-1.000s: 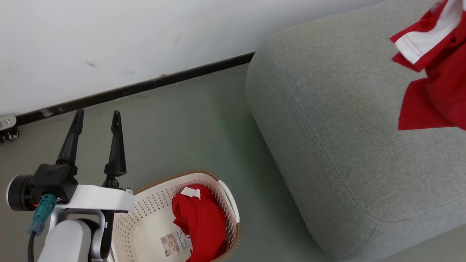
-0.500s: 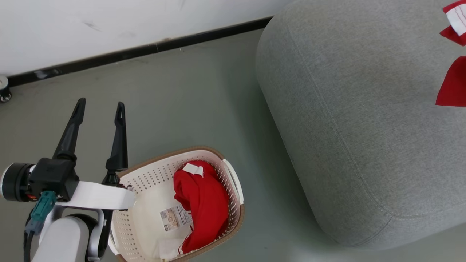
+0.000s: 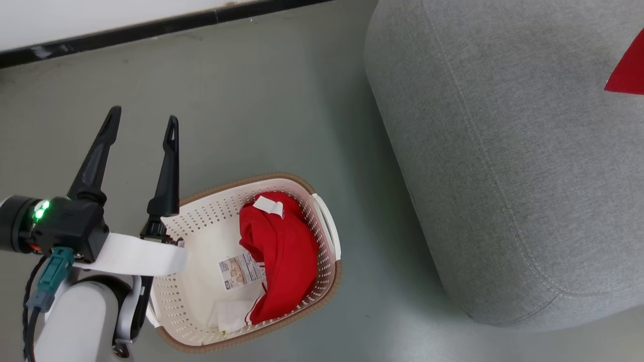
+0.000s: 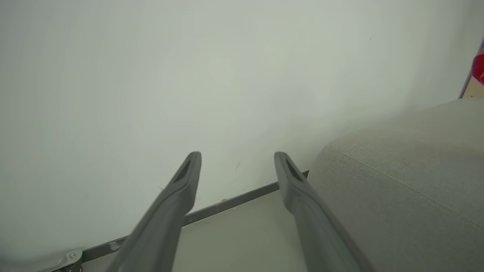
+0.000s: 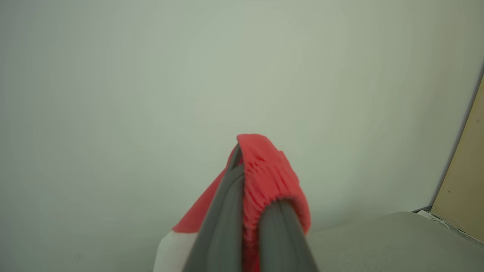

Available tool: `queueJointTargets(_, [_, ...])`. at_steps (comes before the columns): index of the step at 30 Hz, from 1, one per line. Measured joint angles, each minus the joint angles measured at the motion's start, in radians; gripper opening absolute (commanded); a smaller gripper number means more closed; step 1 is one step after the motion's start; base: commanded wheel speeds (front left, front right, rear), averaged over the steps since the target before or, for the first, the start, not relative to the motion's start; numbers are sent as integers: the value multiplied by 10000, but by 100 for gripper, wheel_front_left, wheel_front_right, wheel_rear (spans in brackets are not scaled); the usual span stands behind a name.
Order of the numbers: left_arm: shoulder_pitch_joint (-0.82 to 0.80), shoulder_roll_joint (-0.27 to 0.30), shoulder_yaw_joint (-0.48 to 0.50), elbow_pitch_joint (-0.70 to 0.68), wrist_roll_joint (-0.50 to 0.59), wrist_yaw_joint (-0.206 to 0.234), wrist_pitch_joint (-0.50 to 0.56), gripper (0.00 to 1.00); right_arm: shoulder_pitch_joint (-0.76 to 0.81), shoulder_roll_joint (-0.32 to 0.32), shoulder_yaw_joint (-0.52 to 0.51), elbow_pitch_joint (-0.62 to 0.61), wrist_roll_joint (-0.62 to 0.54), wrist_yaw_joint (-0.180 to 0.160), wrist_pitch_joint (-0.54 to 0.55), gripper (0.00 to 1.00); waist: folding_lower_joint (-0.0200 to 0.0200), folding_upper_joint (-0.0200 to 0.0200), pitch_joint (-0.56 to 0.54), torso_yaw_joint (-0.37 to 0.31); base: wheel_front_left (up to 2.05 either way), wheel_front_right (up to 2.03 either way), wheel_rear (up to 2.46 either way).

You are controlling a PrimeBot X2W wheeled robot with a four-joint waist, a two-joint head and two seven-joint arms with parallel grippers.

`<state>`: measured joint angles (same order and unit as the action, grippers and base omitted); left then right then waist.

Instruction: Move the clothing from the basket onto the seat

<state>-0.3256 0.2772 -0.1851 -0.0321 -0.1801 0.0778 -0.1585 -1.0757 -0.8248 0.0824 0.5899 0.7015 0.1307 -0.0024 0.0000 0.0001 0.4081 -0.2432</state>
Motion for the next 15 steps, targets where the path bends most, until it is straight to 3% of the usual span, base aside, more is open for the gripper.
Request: queueJointTargets(15, [-434, 27, -178, -245, 293, 2, 267, 100, 807, 1563, 502, 2219, -330, 0, -773, 0, 0, 0, 950, 115, 0, 0, 0])
